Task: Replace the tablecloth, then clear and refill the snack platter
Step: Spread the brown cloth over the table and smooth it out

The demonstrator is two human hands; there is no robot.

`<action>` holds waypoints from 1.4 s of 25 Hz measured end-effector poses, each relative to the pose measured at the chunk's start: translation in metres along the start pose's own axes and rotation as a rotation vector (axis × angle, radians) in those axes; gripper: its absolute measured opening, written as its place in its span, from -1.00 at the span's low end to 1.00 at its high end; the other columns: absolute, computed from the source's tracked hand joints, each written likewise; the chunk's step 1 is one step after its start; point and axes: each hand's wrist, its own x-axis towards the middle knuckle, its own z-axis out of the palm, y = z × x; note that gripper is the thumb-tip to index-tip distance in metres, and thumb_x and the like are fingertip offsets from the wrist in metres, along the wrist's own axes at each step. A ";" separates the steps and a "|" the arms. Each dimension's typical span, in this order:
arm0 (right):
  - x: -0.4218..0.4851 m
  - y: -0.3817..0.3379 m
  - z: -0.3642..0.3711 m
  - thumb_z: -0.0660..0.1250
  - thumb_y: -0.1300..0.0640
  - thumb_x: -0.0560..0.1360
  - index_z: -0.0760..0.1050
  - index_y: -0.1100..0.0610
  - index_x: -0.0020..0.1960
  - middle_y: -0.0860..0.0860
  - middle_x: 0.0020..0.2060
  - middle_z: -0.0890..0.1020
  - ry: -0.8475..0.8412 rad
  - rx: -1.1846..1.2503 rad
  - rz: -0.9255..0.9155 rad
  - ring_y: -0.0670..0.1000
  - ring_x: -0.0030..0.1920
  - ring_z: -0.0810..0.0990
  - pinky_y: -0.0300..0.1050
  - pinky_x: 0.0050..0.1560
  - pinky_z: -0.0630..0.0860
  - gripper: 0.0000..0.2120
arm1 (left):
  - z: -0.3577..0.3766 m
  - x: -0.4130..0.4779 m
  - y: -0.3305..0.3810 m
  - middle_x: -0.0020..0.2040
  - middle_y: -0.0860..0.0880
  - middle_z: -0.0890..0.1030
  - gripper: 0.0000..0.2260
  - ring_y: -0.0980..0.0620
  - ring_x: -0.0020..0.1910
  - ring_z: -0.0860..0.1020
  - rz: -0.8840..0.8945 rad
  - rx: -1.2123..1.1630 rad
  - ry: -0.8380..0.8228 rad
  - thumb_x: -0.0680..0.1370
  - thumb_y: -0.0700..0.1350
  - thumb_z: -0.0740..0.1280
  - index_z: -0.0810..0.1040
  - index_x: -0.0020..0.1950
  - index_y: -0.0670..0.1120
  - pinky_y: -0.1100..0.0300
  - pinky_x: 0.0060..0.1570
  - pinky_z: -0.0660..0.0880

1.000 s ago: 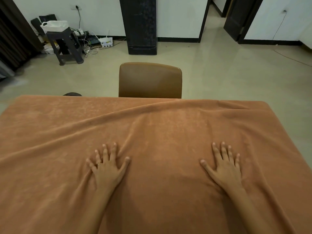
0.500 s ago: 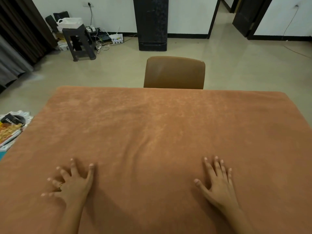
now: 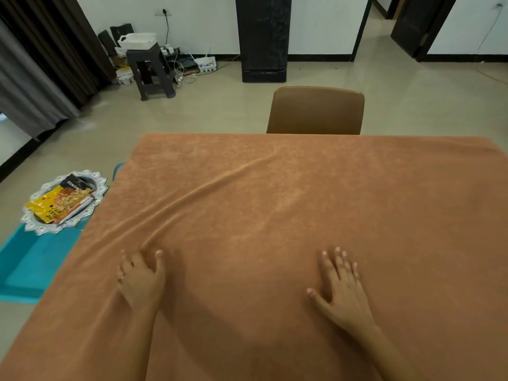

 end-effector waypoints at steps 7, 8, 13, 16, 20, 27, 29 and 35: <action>-0.062 -0.120 0.046 0.10 -0.45 0.41 0.03 0.04 0.56 0.12 0.54 0.06 -0.116 0.048 -0.407 0.09 0.54 -0.02 0.14 0.43 -0.03 -0.12 | -0.037 -0.024 -0.114 0.55 -0.23 0.02 -0.19 -0.28 0.52 -0.08 -0.318 0.100 -0.020 0.43 0.46 -0.05 0.04 0.55 0.01 -0.33 0.39 -0.24; -0.070 -0.135 0.052 0.10 -0.45 0.40 0.06 0.05 0.55 0.12 0.53 0.09 -0.121 0.012 -0.462 0.10 0.53 0.03 0.16 0.41 -0.01 -0.11 | -0.039 -0.027 -0.122 0.56 -0.19 -0.02 -0.16 -0.26 0.52 -0.10 -0.317 0.122 -0.043 0.41 0.50 -0.06 0.01 0.56 0.05 -0.33 0.39 -0.25; -0.095 -0.168 0.068 0.13 -0.47 0.33 0.13 0.05 0.53 0.11 0.52 0.16 -0.161 -0.031 -0.529 0.11 0.52 0.10 0.19 0.38 0.01 -0.07 | -0.057 -0.018 -0.134 0.58 -0.11 -0.03 -0.11 -0.19 0.54 -0.08 -0.293 0.052 -0.107 0.36 0.48 0.21 0.05 0.55 0.08 -0.27 0.42 -0.24; -0.097 -0.190 0.071 0.13 -0.50 0.29 0.12 0.02 0.54 0.11 0.51 0.19 -0.195 0.000 -0.525 0.07 0.51 0.12 0.11 0.37 0.03 -0.03 | -0.070 0.000 -0.141 0.54 -0.22 0.08 0.00 -0.25 0.51 0.04 -0.272 0.015 -0.002 0.25 0.49 0.18 0.14 0.52 -0.07 -0.27 0.44 -0.12; -0.096 -0.246 0.086 0.06 -0.56 0.25 0.21 -0.04 0.50 0.08 0.44 0.35 -0.323 -0.042 -0.569 0.04 0.46 0.26 0.03 0.37 0.07 -0.04 | -0.069 0.027 -0.167 0.54 -0.22 0.09 -0.14 -0.27 0.51 0.03 -0.144 0.039 0.005 0.39 0.43 0.03 0.04 0.56 -0.04 -0.29 0.42 -0.16; -0.095 -0.332 0.127 0.10 -0.40 0.45 0.33 -0.01 0.43 0.12 0.45 0.32 -0.232 -0.022 -0.519 0.11 0.43 0.26 0.17 0.37 0.07 -0.31 | -0.061 0.059 -0.186 0.56 -0.19 0.07 -0.36 -0.21 0.53 0.01 -0.046 0.202 -0.022 0.58 0.27 0.02 0.01 0.57 0.00 -0.21 0.43 -0.05; -0.092 -0.346 0.127 -0.02 -0.50 0.41 0.37 0.00 0.41 0.11 0.37 0.45 -0.231 -0.036 -0.481 0.09 0.41 0.30 0.16 0.36 0.08 -0.21 | -0.063 0.072 -0.187 0.55 -0.19 0.08 -0.35 -0.21 0.53 0.02 -0.015 0.213 -0.036 0.57 0.28 0.02 0.01 0.57 0.00 -0.22 0.43 -0.04; -0.080 -0.368 0.121 0.11 -0.51 0.29 0.23 0.02 0.50 0.11 0.46 0.31 -0.212 -0.032 -0.448 0.07 0.47 0.20 0.13 0.37 0.03 -0.06 | -0.065 0.108 -0.193 0.56 -0.20 0.06 -0.36 -0.18 0.53 0.03 0.047 0.186 -0.069 0.58 0.26 0.04 0.04 0.57 -0.01 -0.16 0.46 -0.05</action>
